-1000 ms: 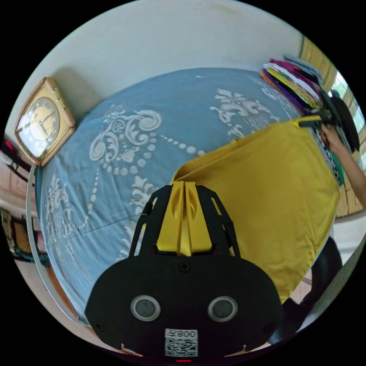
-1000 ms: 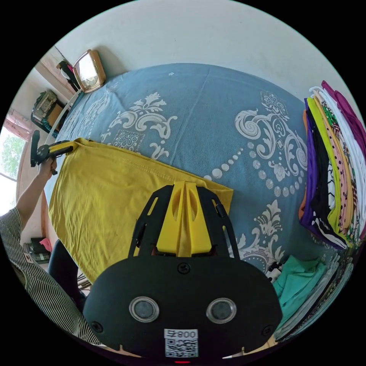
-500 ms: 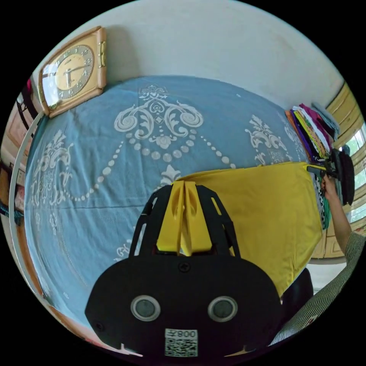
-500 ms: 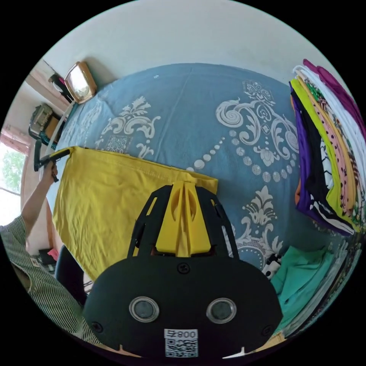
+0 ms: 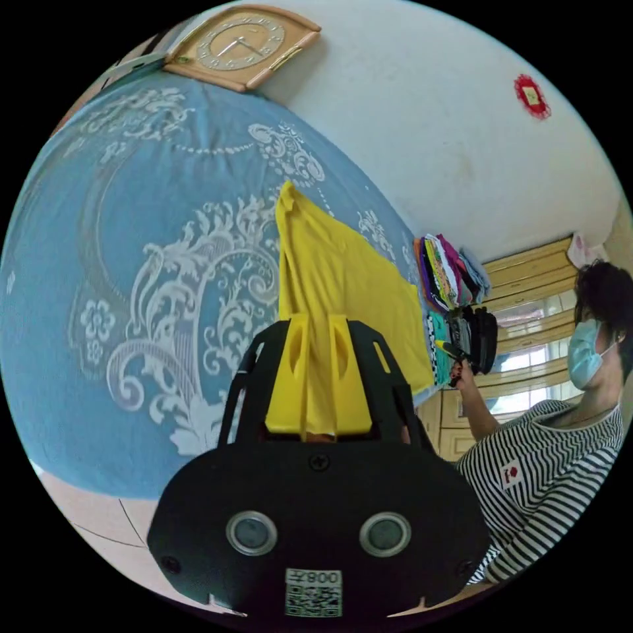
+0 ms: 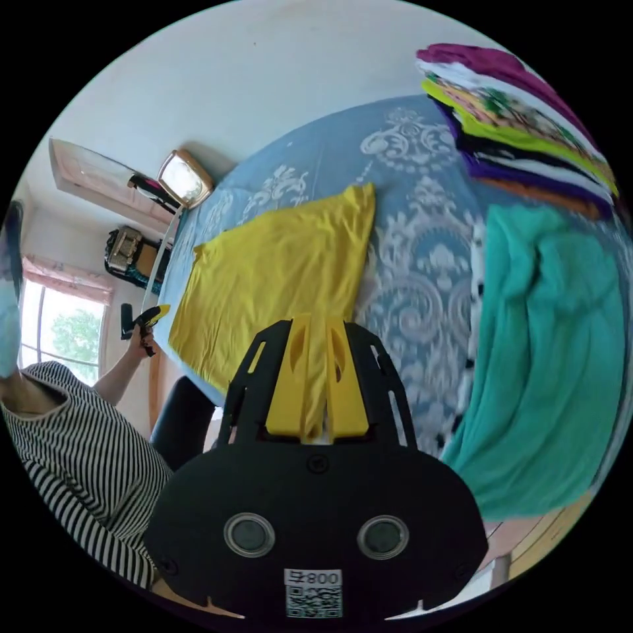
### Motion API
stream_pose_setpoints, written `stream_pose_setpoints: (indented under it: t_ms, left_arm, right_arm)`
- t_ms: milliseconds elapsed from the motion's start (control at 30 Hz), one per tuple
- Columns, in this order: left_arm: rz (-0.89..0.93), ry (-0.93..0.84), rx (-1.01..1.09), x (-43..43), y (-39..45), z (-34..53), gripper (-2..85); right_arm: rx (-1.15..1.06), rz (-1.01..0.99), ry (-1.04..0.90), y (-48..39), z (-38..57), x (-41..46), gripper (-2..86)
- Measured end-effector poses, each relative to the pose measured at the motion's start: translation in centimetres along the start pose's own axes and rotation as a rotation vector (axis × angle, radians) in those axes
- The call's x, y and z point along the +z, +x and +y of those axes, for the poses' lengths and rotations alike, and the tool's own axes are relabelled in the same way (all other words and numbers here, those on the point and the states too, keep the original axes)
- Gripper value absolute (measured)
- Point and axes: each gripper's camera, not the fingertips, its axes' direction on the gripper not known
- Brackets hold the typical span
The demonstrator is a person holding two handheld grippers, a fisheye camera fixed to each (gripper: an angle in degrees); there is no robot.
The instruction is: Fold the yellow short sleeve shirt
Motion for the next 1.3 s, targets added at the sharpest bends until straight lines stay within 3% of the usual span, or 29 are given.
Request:
stream_pose_setpoints:
  t_ms: [267, 733, 1033, 1300]
  left_arm:
    - [0.060, -0.047, -0.204, -4.8, -2.9, 10.7, 8.4]
    - [-0.088, -0.152, -0.107, -2.3, 1.2, 10.7, 6.1]
    - [0.052, -0.060, -0.280, 0.0, -1.8, 13.9, 2.6]
    - [0.070, 0.052, -0.239, 0.5, -0.5, 17.1, 0.4]
  right_arm:
    - [0.197, -0.087, 0.034, 2.7, 16.8, -1.7, 6.9]
    - [0.170, -0.035, -0.002, 2.9, 19.4, -0.1, 3.4]
    - [0.159, -0.066, -0.023, 3.0, 20.8, -0.6, 1.6]
    - [0.094, -0.118, 0.002, 3.4, 21.6, -5.7, 1.1]
